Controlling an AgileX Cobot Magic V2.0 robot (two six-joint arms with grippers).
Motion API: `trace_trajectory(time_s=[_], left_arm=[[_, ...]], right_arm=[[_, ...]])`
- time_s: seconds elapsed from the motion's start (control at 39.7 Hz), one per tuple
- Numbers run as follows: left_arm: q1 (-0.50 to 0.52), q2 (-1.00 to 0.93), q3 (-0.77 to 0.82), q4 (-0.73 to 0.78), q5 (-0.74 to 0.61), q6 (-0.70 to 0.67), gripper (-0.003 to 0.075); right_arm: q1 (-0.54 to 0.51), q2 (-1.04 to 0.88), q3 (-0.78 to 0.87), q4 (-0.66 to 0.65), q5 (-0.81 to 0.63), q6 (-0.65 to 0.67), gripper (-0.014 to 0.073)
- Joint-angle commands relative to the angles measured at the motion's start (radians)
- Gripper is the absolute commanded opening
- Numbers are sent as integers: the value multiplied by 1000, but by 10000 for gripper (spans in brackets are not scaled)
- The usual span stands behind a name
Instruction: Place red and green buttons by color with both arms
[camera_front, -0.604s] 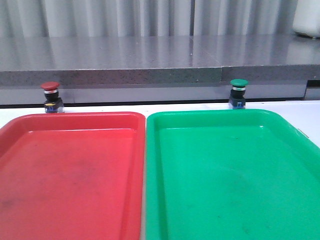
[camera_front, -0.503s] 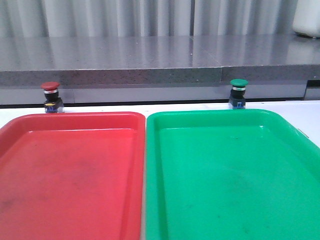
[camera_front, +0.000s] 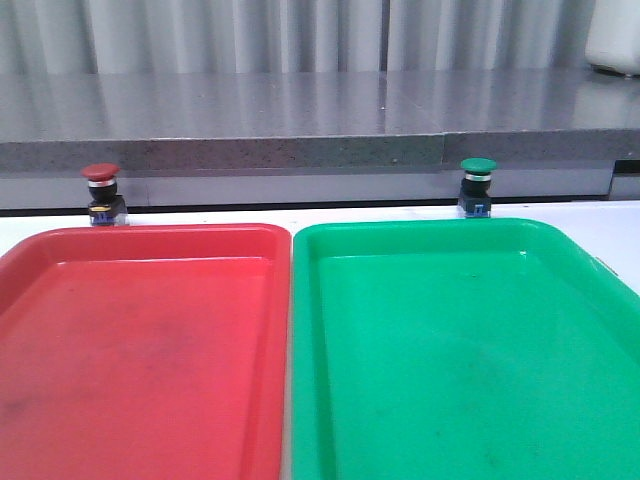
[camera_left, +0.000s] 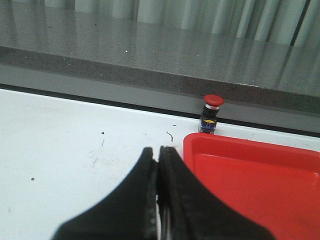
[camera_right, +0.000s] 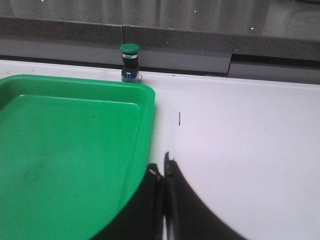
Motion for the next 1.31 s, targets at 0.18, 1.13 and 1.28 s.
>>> trace_trajectory(time_s=[0.18, 1.13, 1.28], left_arm=[[1, -16, 23, -8, -136, -6, -20], [1, 363, -474, 48, 89, 4, 48], [1, 363, -474, 46, 72, 4, 408]], right_arm=[[-4, -18, -11, 0, -152, -6, -125], [-4, 456, -577, 42, 162, 10, -26], [-4, 458, -577, 42, 162, 10, 326]])
